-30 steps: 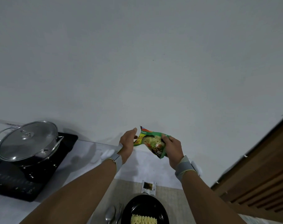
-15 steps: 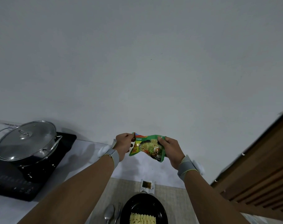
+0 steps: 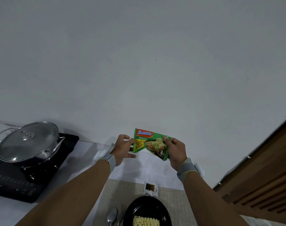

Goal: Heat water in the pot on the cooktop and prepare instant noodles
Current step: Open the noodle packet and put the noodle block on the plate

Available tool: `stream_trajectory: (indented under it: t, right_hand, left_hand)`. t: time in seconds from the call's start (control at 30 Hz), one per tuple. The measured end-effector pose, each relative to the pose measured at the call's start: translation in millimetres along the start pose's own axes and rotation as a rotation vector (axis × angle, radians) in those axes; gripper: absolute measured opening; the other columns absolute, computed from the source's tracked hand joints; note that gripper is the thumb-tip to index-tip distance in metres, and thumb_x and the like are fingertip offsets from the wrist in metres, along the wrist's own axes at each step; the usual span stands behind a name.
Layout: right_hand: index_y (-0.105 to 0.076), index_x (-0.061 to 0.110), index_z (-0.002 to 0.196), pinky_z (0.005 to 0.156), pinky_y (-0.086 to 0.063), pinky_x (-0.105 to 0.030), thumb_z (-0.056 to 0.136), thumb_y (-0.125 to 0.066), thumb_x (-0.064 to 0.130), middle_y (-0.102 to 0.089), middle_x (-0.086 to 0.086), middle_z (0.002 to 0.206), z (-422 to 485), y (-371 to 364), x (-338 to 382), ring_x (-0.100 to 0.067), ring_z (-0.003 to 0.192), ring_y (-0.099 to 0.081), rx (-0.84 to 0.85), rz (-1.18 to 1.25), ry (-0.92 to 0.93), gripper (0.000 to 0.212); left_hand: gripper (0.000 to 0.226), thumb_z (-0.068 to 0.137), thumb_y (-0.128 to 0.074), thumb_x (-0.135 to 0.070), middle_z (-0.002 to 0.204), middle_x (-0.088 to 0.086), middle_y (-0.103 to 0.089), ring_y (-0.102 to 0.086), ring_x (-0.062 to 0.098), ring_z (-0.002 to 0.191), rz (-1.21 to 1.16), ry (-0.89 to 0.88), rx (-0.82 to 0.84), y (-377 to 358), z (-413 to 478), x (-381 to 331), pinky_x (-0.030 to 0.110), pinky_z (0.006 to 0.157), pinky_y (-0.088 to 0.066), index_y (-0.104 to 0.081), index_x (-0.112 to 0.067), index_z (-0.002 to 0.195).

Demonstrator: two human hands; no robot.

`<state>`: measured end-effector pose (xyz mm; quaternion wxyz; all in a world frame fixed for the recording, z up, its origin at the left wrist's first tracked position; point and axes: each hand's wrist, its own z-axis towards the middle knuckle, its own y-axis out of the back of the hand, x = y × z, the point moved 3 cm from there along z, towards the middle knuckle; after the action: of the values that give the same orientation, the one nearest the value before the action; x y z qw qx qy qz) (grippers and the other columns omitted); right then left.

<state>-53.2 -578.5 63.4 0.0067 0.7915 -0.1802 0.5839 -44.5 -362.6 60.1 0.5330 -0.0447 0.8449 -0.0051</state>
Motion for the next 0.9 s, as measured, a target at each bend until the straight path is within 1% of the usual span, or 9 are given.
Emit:
stream_trajectory:
  t: [0.1, 0.23, 0.37, 0.43, 0.5, 0.57, 0.63, 0.77, 0.9]
  right_hand:
    - [-0.067, 0.008, 0.074, 0.073, -0.059, -0.046, 0.091, -0.066, 0.016, -0.071, -0.02, 0.085, 0.6, -0.6, 1.9, -0.032, 0.073, -0.069, -0.013, -0.022, 0.002, 0.019]
    - [-0.072, 0.01, 0.092, 0.058, -0.058, -0.034, 0.089, -0.069, 0.031, -0.076, -0.012, 0.089, -2.8, -0.9, 3.1, -0.025, 0.073, -0.072, 0.056, -0.093, -0.046, 0.021]
    - [-0.07, 0.01, 0.104, 0.071, -0.058, -0.041, 0.085, -0.071, 0.038, -0.071, -0.006, 0.104, -8.6, 4.9, -0.6, -0.024, 0.09, -0.066, 0.207, -0.231, -0.14, 0.034]
    - [-0.067, 0.006, 0.093, 0.07, -0.057, -0.041, 0.084, -0.073, 0.035, -0.069, -0.003, 0.104, -10.2, 8.4, -3.1, -0.025, 0.09, -0.067, 0.259, -0.264, -0.156, 0.031]
    - [-0.057, 0.01, 0.076, 0.069, -0.057, -0.041, 0.086, -0.072, 0.028, -0.067, -0.004, 0.101, -10.5, 11.3, -4.6, -0.025, 0.086, -0.067, 0.265, -0.25, -0.144, 0.026]
    - [-0.049, 0.015, 0.063, 0.069, -0.058, -0.04, 0.088, -0.071, 0.023, -0.067, -0.004, 0.094, -9.3, 13.4, -5.2, -0.024, 0.082, -0.066, 0.237, -0.242, -0.117, 0.034]
    - [-0.048, 0.017, 0.058, 0.068, -0.057, -0.038, 0.087, -0.072, 0.021, -0.065, -0.005, 0.084, -8.5, 16.0, -5.7, -0.022, 0.078, -0.066, 0.205, -0.258, -0.093, 0.038]
    - [-0.05, 0.015, 0.064, 0.065, -0.055, -0.036, 0.085, -0.074, 0.016, -0.057, -0.007, 0.073, -6.7, 21.1, -10.9, -0.019, 0.07, -0.063, 0.164, -0.273, -0.091, 0.032]
    - [-0.06, 0.012, 0.072, 0.062, -0.054, -0.034, 0.086, -0.072, 0.006, -0.058, -0.009, 0.071, -2.8, 26.9, -23.4, -0.021, 0.065, -0.058, 0.092, -0.215, -0.108, 0.019]
  left_hand:
    - [0.021, 0.089, -0.066, -0.009, 0.103, 0.024, -0.069, -0.07, 0.035, 0.083, 0.003, 0.022, 0.143, 2.8, -4.0, 2.8, 0.043, 0.066, -0.059, -0.047, -0.011, 0.098]
    - [0.022, 0.084, -0.067, 0.005, 0.105, 0.025, -0.068, -0.07, 0.035, 0.082, -0.045, -0.039, 0.136, -0.4, -2.4, 2.3, 0.043, 0.071, -0.059, -0.049, -0.007, 0.087]
    - [0.023, 0.085, -0.066, 0.007, 0.108, 0.025, -0.066, -0.07, 0.033, 0.086, -0.072, -0.089, 0.06, -1.4, 1.7, 0.5, 0.04, 0.068, -0.061, -0.048, -0.007, 0.083]
    - [0.023, 0.085, -0.065, 0.008, 0.11, 0.024, -0.065, -0.069, 0.034, 0.09, -0.049, -0.112, 0.03, -1.4, 3.6, -0.1, 0.038, 0.067, -0.061, -0.048, -0.007, 0.081]
    - [0.022, 0.085, -0.064, 0.009, 0.11, 0.022, -0.064, -0.068, 0.034, 0.094, 0.009, -0.133, 0.007, -1.5, 5.0, 0.0, 0.038, 0.068, -0.061, -0.051, -0.007, 0.08]
    - [0.019, 0.086, -0.062, 0.011, 0.112, 0.021, -0.064, -0.067, 0.032, 0.093, 0.068, -0.157, -0.017, 0.6, 6.8, 1.0, 0.035, 0.067, -0.061, -0.056, -0.007, 0.08]
    - [0.02, 0.087, -0.06, 0.011, 0.113, 0.023, -0.065, -0.068, 0.031, 0.09, 0.101, -0.17, -0.042, 3.6, 8.4, 2.9, 0.034, 0.066, -0.061, -0.061, -0.007, 0.08]
    - [0.021, 0.088, -0.059, 0.007, 0.116, 0.016, -0.063, -0.069, 0.024, 0.078, 0.197, -0.196, -0.08, 5.0, 8.3, 6.7, 0.03, 0.063, -0.06, -0.069, -0.01, 0.095]
    - [0.037, 0.088, -0.062, 0.006, 0.118, 0.008, -0.063, -0.069, 0.018, 0.073, 0.33, -0.209, -0.028, 1.6, 7.3, 14.1, 0.024, 0.054, -0.054, -0.064, -0.013, 0.119]
